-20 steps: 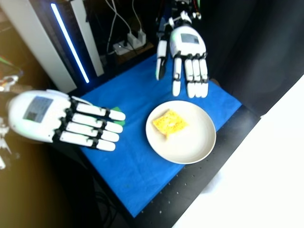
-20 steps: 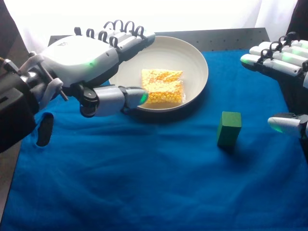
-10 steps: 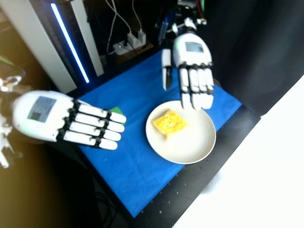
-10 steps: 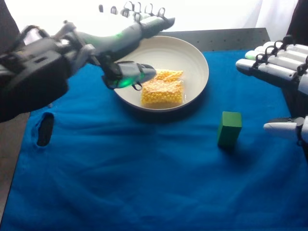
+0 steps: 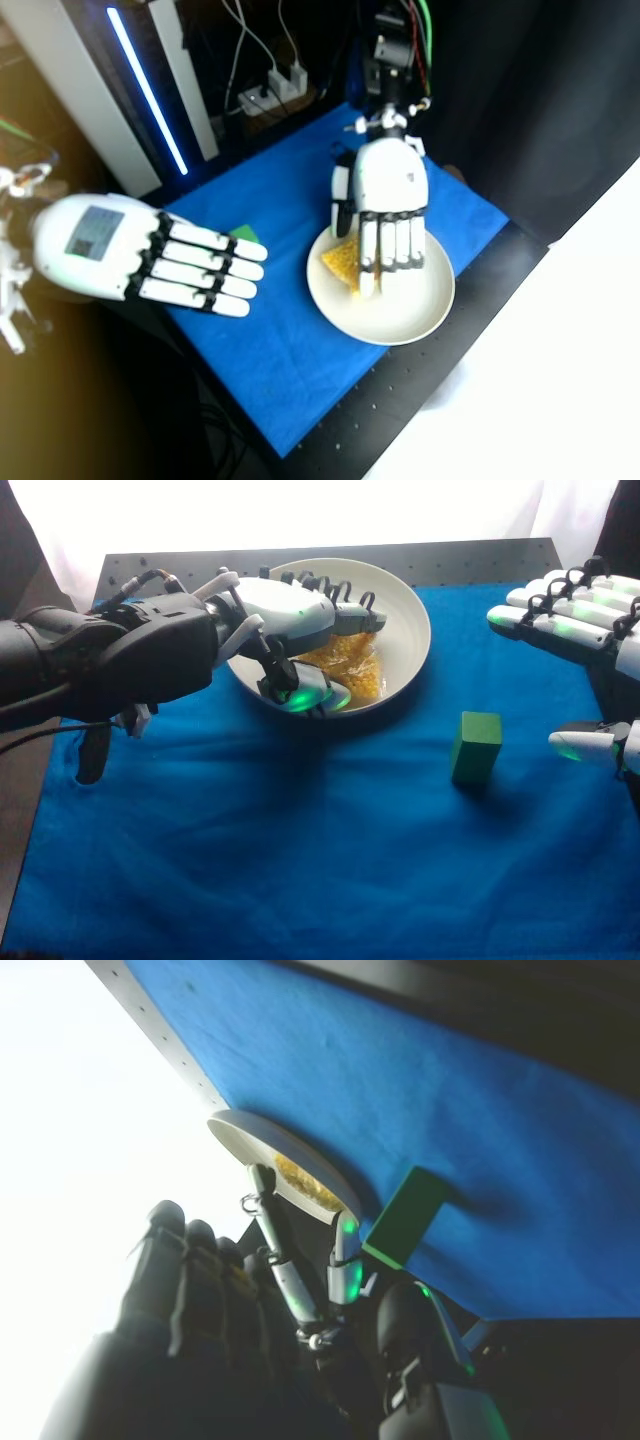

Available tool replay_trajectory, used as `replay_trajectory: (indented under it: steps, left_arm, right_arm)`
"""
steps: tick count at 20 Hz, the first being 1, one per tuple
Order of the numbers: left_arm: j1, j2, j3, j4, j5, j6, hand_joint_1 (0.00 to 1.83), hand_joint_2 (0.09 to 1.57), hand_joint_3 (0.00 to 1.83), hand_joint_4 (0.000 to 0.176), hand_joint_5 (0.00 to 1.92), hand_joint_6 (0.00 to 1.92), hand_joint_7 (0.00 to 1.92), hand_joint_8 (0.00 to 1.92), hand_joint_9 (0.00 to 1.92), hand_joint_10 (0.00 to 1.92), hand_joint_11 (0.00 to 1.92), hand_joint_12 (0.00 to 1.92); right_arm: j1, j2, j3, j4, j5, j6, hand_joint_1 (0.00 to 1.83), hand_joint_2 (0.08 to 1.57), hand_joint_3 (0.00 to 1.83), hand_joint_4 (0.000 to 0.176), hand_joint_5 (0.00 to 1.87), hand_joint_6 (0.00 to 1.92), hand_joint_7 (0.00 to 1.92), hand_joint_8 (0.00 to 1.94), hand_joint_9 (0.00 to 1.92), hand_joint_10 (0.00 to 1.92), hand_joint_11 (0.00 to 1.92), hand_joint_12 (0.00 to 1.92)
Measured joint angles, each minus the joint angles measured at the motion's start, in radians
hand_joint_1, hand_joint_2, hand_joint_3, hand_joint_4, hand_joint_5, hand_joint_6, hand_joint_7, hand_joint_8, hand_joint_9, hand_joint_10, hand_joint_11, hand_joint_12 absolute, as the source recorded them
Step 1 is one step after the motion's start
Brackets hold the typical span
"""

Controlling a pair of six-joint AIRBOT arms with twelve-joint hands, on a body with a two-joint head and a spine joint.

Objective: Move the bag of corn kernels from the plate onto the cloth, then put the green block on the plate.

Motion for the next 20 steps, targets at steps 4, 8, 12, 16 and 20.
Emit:
replay_trajectory:
  steps: [4,8,12,16,20]
  left_arm:
    - [-0.004,-0.012,0.030,-0.021,-0.024,0.000,1.33,1.22,0.00,0.000,0.69,0.04,0.52,0.03,0.55,0.49,0.30,1.44]
    - [-0.025,-0.010,0.027,-0.024,-0.025,0.002,1.29,1.38,0.00,0.000,0.44,1.65,0.52,0.03,0.46,1.73,0.34,1.63]
    - [-0.025,0.049,-0.051,-0.024,-0.057,0.002,1.29,1.38,0.00,0.000,0.42,1.72,0.59,0.06,0.46,1.76,0.44,1.79]
    - [-0.025,0.164,-0.179,0.021,-0.201,0.003,1.29,1.39,0.00,0.000,0.40,1.72,0.30,0.73,0.44,1.79,0.30,1.82]
    - [0.035,0.282,-0.320,0.160,-0.369,-0.114,1.34,1.39,0.00,0.000,0.37,1.60,0.20,1.00,0.41,1.80,0.32,1.74]
  right_arm:
    - [0.000,-0.002,0.000,0.000,-0.004,0.000,0.57,1.27,0.00,0.000,0.00,0.00,0.00,0.00,0.00,0.00,0.00,0.00]
    - [0.000,-0.002,0.000,0.001,-0.004,0.000,0.57,1.27,0.00,0.000,0.00,0.00,0.00,0.00,0.00,0.00,0.00,0.00]
    - [0.000,-0.004,0.000,0.001,-0.004,0.001,0.51,1.28,0.00,0.000,0.00,0.00,0.00,0.00,0.00,0.00,0.00,0.00]
    - [0.000,-0.006,0.000,0.009,-0.004,0.006,0.45,1.29,0.01,0.000,0.00,0.00,0.00,0.00,0.00,0.00,0.00,0.00]
    - [0.000,-0.006,0.000,0.012,-0.004,0.010,0.42,1.31,0.01,0.000,0.00,0.00,0.00,0.00,0.00,0.00,0.00,0.00]
